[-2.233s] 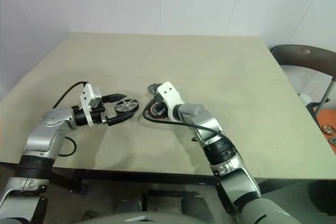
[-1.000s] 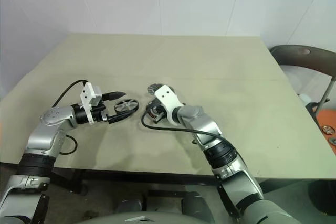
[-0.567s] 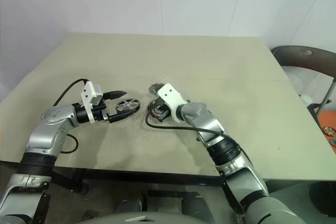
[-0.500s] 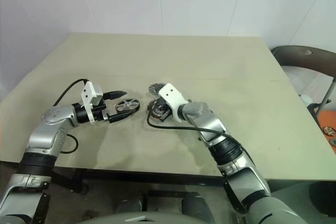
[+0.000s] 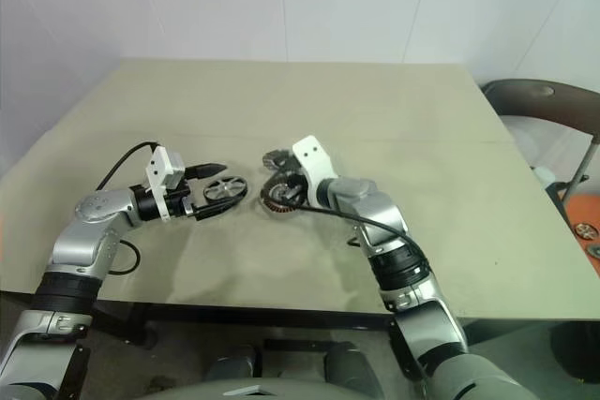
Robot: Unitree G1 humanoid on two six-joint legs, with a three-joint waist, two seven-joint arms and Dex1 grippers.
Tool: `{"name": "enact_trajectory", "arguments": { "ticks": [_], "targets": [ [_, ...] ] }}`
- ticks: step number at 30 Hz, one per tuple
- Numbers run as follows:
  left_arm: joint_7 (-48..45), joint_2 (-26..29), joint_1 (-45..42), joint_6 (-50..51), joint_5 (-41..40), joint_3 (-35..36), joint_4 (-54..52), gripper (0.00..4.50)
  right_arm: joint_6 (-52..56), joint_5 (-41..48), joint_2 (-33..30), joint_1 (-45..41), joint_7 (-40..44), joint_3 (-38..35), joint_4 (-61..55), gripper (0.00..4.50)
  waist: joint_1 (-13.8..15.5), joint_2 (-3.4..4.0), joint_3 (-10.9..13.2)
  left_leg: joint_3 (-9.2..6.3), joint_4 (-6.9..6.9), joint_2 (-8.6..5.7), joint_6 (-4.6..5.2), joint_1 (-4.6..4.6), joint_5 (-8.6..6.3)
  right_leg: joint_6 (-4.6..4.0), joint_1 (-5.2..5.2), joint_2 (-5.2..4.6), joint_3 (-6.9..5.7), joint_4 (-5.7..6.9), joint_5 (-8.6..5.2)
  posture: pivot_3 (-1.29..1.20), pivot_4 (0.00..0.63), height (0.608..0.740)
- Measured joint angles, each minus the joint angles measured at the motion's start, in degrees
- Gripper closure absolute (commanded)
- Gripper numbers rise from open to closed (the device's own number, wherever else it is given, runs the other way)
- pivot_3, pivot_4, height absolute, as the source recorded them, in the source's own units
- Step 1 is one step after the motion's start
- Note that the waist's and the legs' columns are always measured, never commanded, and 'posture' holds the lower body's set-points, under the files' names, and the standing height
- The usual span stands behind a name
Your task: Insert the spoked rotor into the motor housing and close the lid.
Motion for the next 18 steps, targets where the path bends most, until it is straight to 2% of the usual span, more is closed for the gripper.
{"name": "enact_trajectory", "arguments": {
  "ticks": [9, 18],
  "targets": [
    [0.07, 0.0, 0.0, 0.0, 0.02, 0.0, 0.0, 0.0, -0.35, -2.92, -0.84, 0.94, -0.77, 6.39, 1.2, 4.46, 0.0, 0.01, 0.0, 0.01, -0.01, 0.0, 0.0, 0.0, 0.0, -0.01, -0.01, 0.0, 0.0, -0.02, -0.01, 0.0, 0.0, 0.74],
    [0.11, 0.01, 0.02, 0.0, 0.09, 0.0, 0.03, 0.0, -1.55, -4.78, 0.38, 1.54, -2.56, 8.23, 1.91, 4.46, -0.08, 0.0, 0.0, 0.01, 0.0, 0.0, 0.0, 0.08, 0.0, -0.01, 0.02, 0.01, 0.0, 0.0, -0.01, 0.0, 0.0, 0.74]
  ]
}}
